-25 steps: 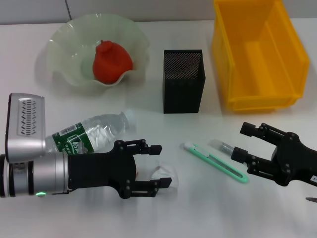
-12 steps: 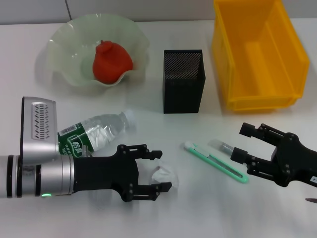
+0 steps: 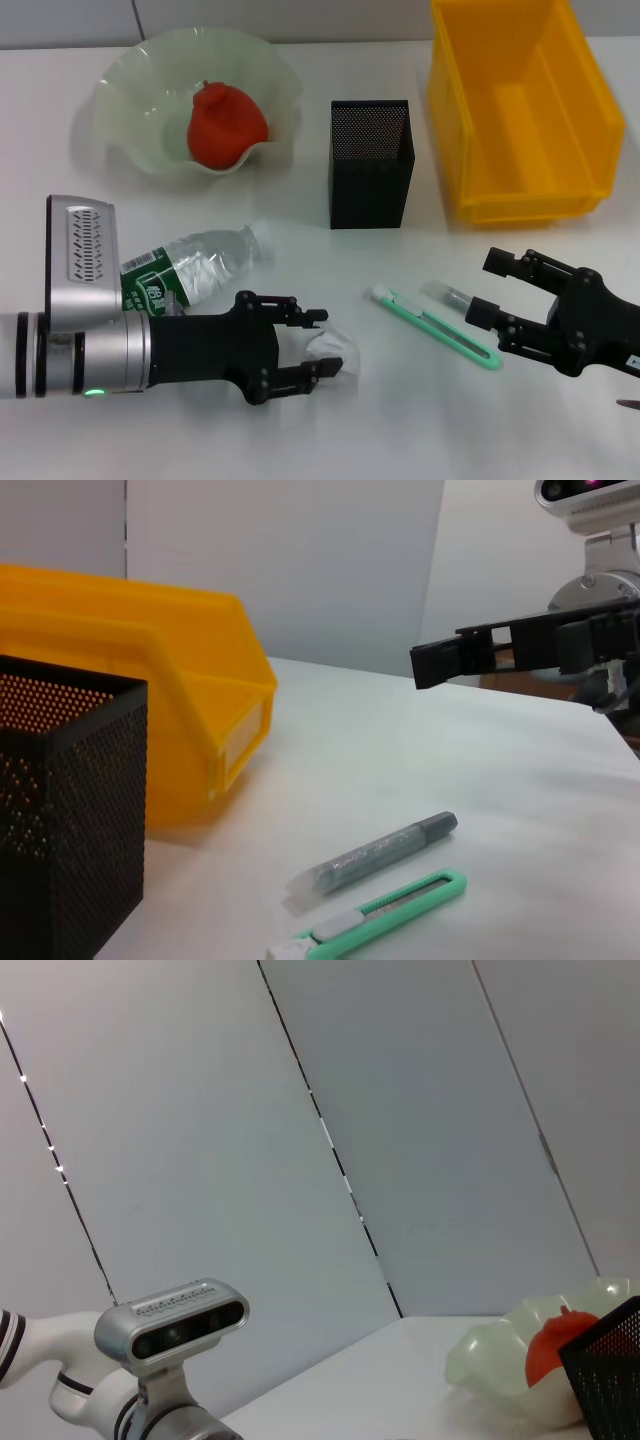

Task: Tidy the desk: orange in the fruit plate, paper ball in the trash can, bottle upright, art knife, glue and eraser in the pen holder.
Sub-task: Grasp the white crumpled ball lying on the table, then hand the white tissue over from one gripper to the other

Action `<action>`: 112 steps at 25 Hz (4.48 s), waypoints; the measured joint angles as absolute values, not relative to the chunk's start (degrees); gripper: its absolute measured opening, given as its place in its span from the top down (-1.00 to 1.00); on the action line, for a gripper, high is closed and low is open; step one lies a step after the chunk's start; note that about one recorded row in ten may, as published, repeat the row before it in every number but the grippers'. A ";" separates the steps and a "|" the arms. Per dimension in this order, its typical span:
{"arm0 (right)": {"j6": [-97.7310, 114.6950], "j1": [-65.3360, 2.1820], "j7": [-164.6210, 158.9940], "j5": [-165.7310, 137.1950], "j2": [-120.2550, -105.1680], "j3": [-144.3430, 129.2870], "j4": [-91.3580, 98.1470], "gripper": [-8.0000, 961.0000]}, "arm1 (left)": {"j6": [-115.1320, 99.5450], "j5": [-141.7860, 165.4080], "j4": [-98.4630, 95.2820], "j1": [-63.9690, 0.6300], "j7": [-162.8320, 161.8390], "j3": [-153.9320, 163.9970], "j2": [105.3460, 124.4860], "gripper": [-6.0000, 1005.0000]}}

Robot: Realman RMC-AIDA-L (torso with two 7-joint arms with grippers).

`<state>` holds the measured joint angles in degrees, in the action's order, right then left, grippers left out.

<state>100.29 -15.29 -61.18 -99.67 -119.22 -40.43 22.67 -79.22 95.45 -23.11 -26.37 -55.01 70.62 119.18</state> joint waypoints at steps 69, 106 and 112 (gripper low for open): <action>97.38 -17.91 -69.79 -103.24 -119.29 -38.14 14.13 -0.59 | -65.43 59.89 -37.14 -38.86 -65.48 89.37 119.18 0.43; 105.58 -26.51 -61.11 -98.05 -119.53 -35.10 14.08 -0.58 | -89.59 66.28 -43.09 -20.03 -69.24 79.05 118.53 0.43; 107.53 -26.66 -60.79 -98.05 -119.53 -35.07 14.10 -0.58 | -89.44 66.39 -42.21 -20.45 -69.20 79.02 118.64 0.43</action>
